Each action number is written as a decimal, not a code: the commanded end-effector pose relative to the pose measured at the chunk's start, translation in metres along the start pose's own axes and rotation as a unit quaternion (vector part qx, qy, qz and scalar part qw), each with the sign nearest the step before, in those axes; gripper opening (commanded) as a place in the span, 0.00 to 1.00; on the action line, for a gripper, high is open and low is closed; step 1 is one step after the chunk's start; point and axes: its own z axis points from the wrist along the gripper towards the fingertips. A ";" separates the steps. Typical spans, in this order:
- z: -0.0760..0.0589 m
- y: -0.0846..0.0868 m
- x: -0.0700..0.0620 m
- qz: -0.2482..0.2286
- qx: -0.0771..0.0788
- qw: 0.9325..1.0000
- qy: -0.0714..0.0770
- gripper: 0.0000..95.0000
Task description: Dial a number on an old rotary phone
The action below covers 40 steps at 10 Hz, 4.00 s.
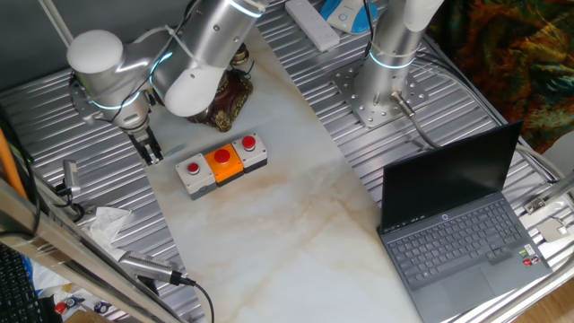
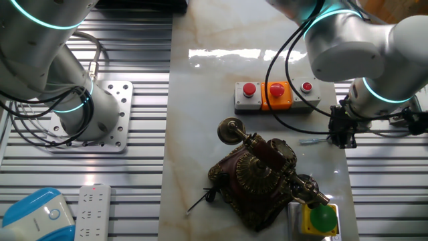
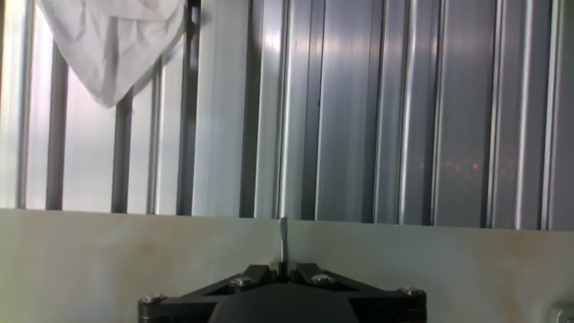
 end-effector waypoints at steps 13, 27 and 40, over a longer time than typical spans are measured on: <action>-0.050 0.006 0.023 -0.010 -0.009 1.000 0.002 0.00; -0.063 0.013 0.062 -0.049 -0.023 0.998 0.013 0.00; -0.068 0.015 0.061 -0.053 -0.046 0.998 0.003 0.00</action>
